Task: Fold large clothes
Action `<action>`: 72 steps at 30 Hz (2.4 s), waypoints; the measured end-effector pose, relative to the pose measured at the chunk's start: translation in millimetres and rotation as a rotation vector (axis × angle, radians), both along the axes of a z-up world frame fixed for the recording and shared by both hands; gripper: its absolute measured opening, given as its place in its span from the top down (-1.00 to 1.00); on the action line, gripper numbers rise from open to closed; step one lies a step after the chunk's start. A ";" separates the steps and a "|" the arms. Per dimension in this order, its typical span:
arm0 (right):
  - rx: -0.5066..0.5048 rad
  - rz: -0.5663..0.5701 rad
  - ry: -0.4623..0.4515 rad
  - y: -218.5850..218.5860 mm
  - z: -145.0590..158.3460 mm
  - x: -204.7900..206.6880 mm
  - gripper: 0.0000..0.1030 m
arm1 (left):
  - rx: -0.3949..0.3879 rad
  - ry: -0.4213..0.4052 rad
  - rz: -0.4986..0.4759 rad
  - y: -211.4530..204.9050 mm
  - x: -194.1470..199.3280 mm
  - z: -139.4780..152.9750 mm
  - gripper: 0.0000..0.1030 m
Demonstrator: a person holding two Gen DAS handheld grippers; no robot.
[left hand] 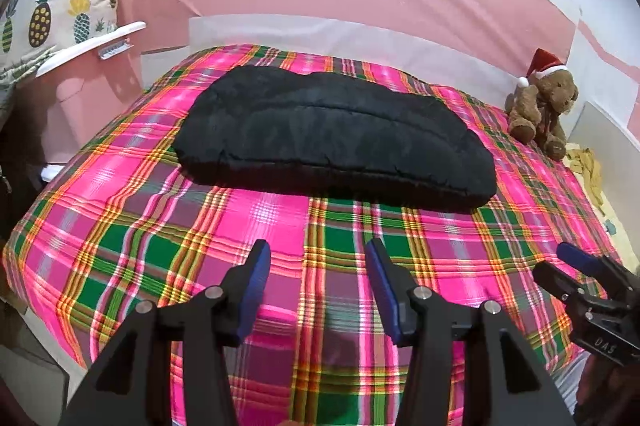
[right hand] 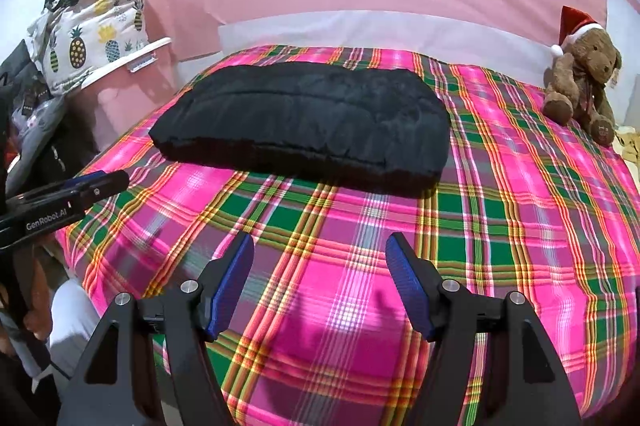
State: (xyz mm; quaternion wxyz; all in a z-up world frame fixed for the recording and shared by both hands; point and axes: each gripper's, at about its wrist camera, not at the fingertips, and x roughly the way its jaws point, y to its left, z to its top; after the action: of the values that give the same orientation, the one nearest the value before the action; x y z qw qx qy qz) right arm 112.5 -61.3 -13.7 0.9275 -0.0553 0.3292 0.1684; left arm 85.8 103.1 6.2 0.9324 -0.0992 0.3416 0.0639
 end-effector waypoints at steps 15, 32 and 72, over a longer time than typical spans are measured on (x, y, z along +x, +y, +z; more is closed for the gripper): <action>-0.011 -0.011 0.007 2.0 -2.5 0.2 -0.33 | 0.024 0.020 -0.001 -5.0 -1.1 -5.5 0.01; -0.011 -0.017 0.016 4.9 -7.4 1.3 -0.33 | 0.027 0.025 -0.016 -10.4 1.0 -8.6 0.01; -0.013 -0.021 0.026 7.7 -11.0 1.5 -0.33 | 0.093 0.040 0.006 -15.3 -0.2 -14.2 0.01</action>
State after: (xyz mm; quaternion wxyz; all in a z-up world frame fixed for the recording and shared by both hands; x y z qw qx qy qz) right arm 114.0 -53.6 -24.7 0.9244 -0.0555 0.3430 0.1573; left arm 85.6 87.8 -7.9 0.9287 -0.0557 0.3567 0.0846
